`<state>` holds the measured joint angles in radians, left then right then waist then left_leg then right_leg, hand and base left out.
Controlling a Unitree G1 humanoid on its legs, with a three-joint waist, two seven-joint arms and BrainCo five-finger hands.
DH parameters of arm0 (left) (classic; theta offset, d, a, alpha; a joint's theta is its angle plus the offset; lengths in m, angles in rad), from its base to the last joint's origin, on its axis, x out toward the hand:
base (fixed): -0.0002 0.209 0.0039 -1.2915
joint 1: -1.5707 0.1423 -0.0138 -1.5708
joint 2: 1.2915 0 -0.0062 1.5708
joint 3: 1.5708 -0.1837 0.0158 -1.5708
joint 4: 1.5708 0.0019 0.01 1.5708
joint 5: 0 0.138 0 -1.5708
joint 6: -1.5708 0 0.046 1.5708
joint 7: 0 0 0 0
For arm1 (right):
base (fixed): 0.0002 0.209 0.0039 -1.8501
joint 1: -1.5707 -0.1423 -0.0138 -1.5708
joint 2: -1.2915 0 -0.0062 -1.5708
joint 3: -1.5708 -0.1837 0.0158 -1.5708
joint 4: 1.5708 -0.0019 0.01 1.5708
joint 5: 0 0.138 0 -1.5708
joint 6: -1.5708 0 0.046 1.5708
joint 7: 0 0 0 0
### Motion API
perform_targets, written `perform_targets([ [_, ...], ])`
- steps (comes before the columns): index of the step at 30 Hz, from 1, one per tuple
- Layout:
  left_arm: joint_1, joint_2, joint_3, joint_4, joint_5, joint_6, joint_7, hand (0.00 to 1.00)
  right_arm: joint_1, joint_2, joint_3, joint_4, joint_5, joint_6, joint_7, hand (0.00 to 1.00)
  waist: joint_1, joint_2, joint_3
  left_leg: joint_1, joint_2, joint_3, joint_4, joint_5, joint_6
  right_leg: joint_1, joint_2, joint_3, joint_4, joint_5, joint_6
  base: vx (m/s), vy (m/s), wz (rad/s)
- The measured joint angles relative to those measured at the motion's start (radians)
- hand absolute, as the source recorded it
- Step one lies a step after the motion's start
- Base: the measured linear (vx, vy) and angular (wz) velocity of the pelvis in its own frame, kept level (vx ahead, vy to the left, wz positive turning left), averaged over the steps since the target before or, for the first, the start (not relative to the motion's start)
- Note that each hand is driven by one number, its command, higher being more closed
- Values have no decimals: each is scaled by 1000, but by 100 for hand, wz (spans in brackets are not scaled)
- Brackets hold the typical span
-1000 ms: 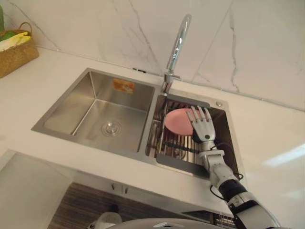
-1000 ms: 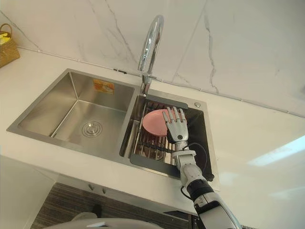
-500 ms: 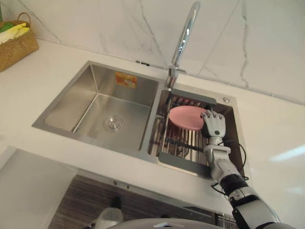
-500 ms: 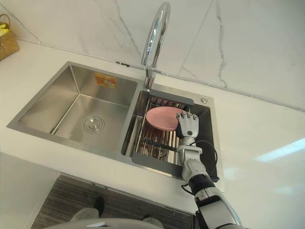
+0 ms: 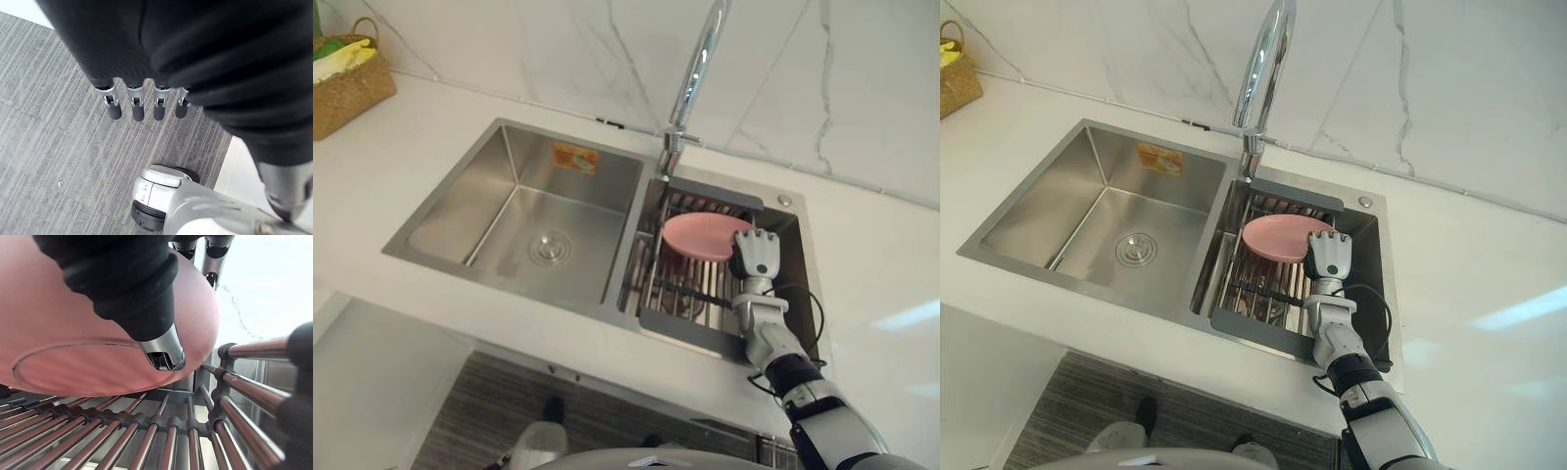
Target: Walk over to the sink, pick up the cup, carry it to the dishwasher, place the cup inside the dishwasher, then close the dishwasher door
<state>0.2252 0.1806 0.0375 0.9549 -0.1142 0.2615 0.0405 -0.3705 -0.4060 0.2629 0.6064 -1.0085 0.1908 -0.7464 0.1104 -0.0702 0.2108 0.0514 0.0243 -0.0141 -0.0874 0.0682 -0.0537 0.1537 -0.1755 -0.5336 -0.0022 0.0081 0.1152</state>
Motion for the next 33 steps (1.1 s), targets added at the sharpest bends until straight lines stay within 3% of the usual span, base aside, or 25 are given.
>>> perform_targets([
  [10,0,-3,4,-3,39,-7,1,0,-9,3,3,-12,27,-19,-26,100,0,-1,0,2,11,4,0,4,-5,0,9,2,0,1,-4,-2,-1,-1],
  [16,-3,-7,11,-11,71,-5,-2,0,-9,3,6,-92,22,-32,8,100,-10,13,8,14,19,30,0,5,-4,0,12,27,-7,19,1,1,0,-12],
  [23,-4,-4,5,-34,188,-6,-6,0,-6,-49,9,-220,-64,-165,88,100,-30,16,6,41,28,68,1,6,-5,1,21,61,-14,28,-4,5,-8,-14],
  [33,-2,-3,-9,-19,178,17,-21,0,9,-120,-66,-456,-100,-320,95,100,-58,29,-19,56,40,125,0,1,-10,0,28,119,-38,52,-10,-46,11,-17],
])
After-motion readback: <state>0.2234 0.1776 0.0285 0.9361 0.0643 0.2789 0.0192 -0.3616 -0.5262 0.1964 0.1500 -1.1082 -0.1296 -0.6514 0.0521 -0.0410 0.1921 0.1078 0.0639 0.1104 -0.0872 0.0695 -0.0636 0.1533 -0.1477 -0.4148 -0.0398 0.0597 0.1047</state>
